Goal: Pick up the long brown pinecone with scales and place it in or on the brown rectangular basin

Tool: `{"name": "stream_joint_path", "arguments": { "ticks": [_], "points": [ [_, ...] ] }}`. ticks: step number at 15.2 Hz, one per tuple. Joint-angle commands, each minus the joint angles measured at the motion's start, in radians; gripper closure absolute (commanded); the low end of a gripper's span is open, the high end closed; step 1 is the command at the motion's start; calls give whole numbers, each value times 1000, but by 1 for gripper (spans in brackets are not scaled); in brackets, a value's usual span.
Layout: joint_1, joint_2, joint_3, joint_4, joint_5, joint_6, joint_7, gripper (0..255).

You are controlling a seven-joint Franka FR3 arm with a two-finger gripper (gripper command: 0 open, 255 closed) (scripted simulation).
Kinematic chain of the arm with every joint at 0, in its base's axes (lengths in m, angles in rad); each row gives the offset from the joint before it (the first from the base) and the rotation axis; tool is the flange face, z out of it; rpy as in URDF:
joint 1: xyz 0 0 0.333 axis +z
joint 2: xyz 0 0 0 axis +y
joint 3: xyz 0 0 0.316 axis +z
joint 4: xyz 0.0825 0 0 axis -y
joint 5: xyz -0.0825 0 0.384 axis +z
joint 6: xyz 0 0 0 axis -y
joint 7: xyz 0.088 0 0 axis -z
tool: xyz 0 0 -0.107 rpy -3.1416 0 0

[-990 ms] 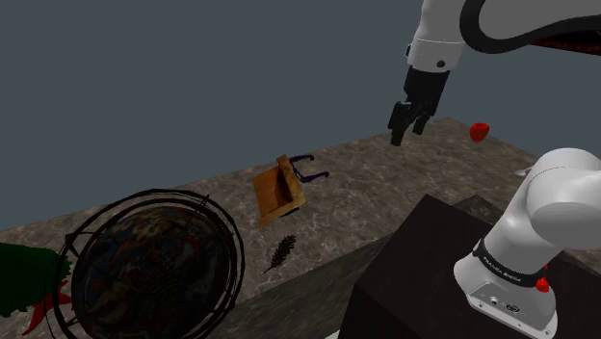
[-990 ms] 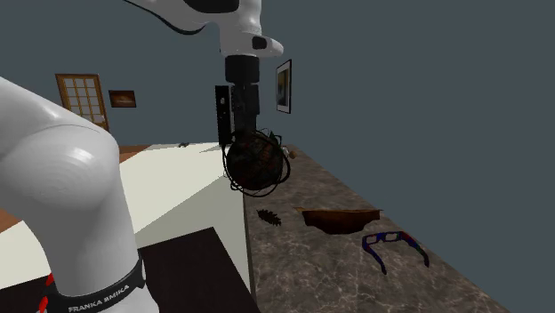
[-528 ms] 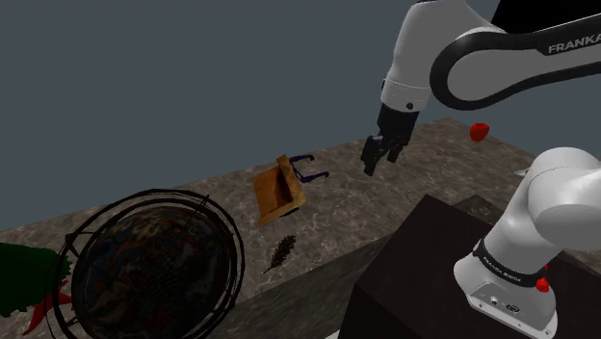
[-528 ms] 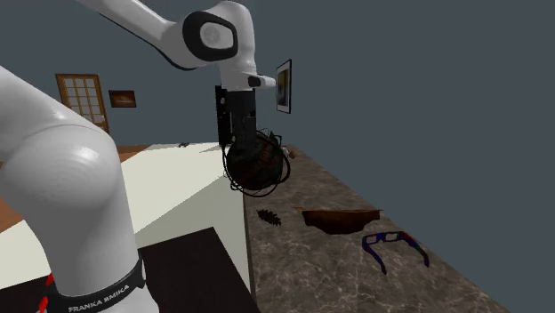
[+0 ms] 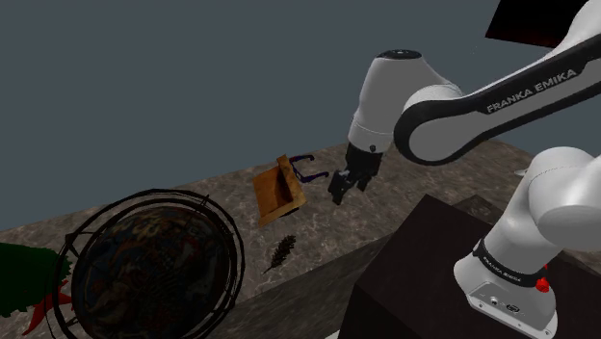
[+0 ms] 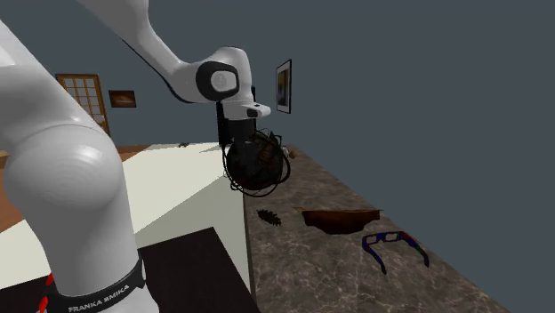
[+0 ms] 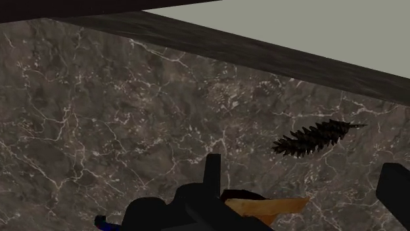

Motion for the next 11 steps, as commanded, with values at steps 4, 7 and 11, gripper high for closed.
{"name": "stream_joint_path", "arguments": {
  "ticks": [4,7,11],
  "points": [
    [-22,211,109,30,-45,226,115,0],
    [-69,351,179,72,-161,341,238,0],
    [-107,556,211,161,-506,445,537,0]
  ]
}}
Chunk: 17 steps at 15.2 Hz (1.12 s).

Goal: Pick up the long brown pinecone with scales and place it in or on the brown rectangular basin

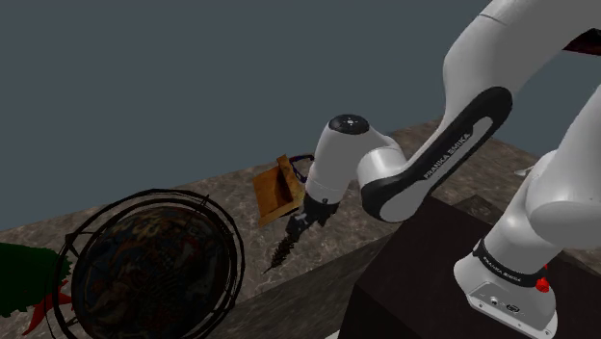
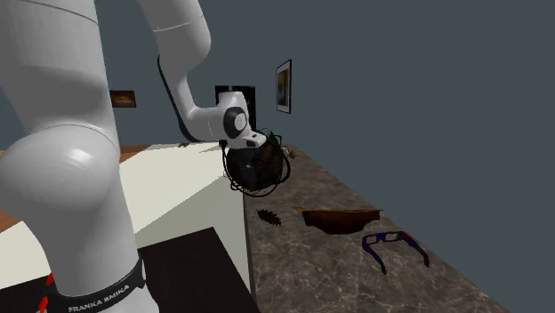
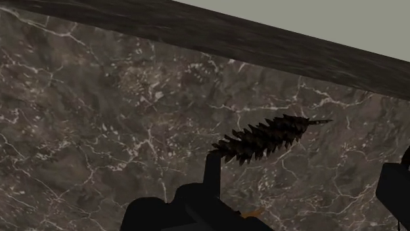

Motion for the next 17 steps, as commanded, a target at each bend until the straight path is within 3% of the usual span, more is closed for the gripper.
{"name": "stream_joint_path", "arguments": {
  "ticks": [1,4,8,9,17],
  "points": [
    [19,100,-24,53,-202,37,172,0],
    [131,235,-134,154,-430,64,376,0],
    [291,390,-272,298,-596,91,546,0],
    [324,427,-298,336,-623,96,578,0],
    [397,550,-387,423,-704,143,652,0]
  ]
}}
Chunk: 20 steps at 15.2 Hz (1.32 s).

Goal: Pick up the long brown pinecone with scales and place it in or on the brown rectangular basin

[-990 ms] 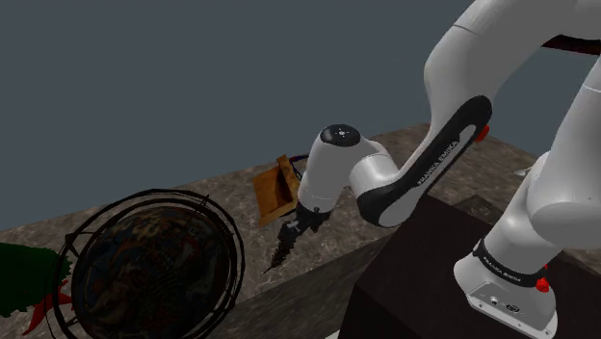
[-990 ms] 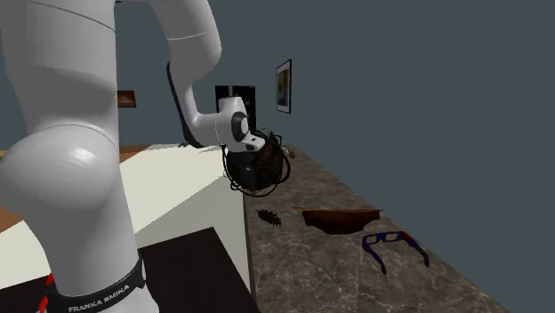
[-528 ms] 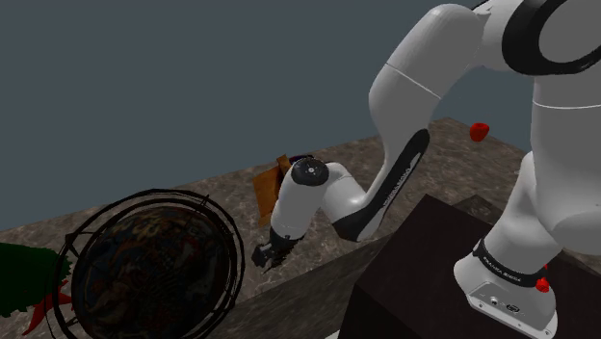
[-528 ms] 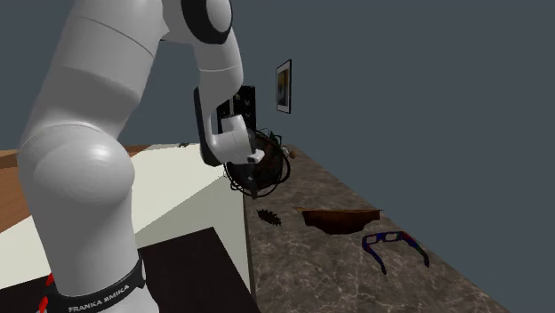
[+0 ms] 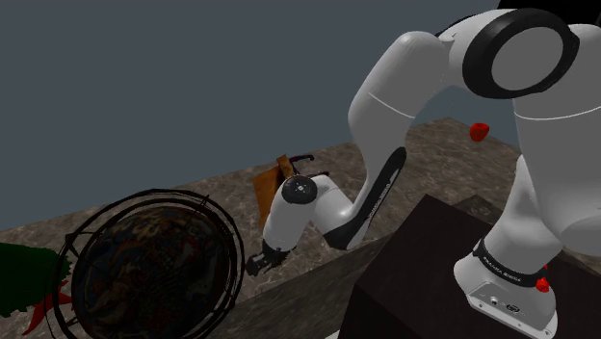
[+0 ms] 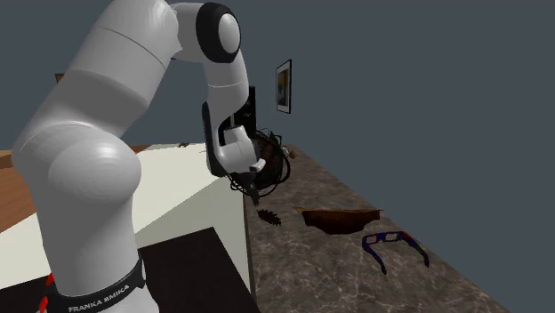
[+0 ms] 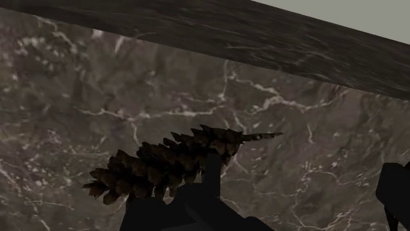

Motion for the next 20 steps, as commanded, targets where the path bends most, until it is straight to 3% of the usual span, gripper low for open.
{"name": "stream_joint_path", "arguments": {
  "ticks": [1,8,9,18,19,20],
  "points": [
    [15,19,-17,12,-15,10,16,0],
    [14,19,-17,12,-15,10,16,0],
    [12,21,-15,14,-13,9,13,255],
    [17,27,-20,21,-16,14,15,255],
    [17,27,-20,21,-16,14,15,0],
    [-19,28,18,37,64,-63,5,0]
  ]
}}
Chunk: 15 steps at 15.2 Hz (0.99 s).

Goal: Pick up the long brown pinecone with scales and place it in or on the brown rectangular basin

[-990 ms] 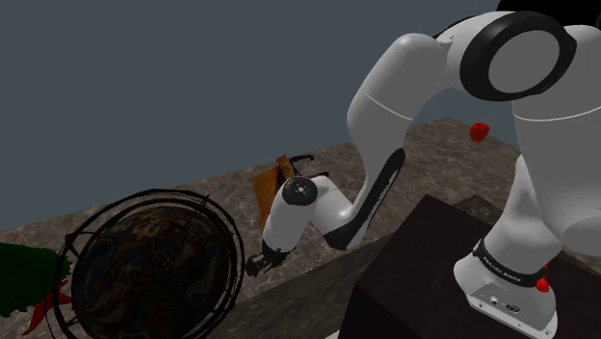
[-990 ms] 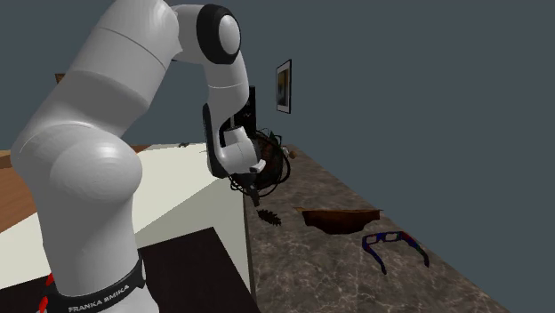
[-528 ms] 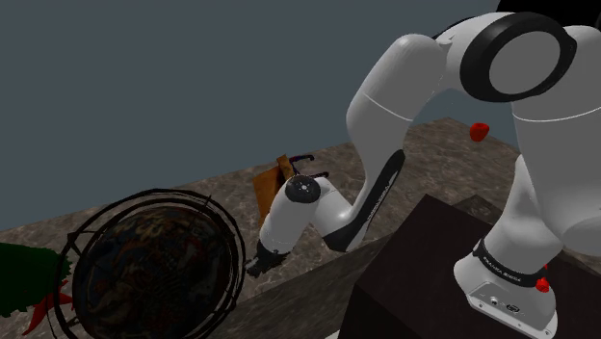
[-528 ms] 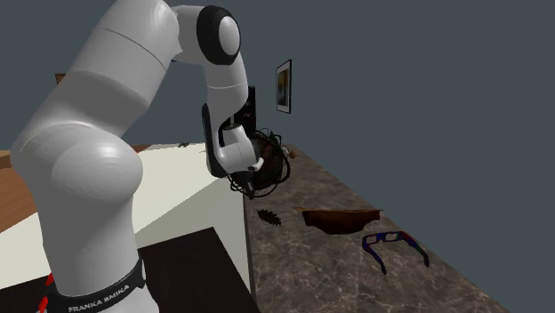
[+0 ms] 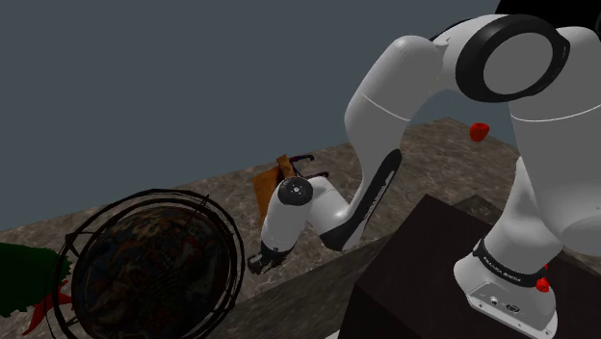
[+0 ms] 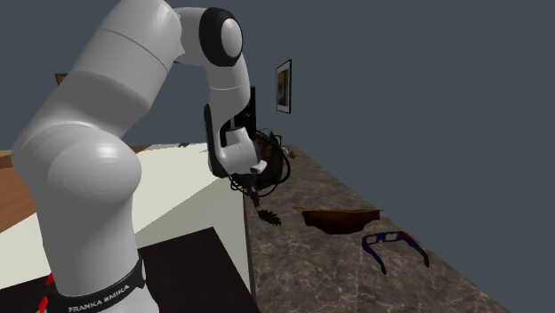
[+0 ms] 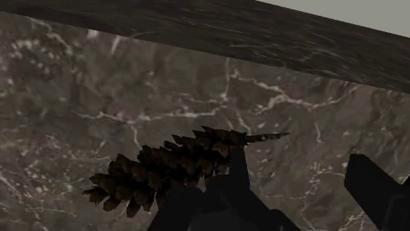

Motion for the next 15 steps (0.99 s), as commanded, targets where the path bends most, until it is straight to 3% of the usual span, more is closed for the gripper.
{"name": "stream_joint_path", "arguments": {
  "ticks": [1,6,15],
  "points": [
    [-46,4,44,31,116,-119,-3,0],
    [-115,20,79,138,362,-437,81,0],
    [-97,105,40,160,320,-373,109,0]
  ]
}}
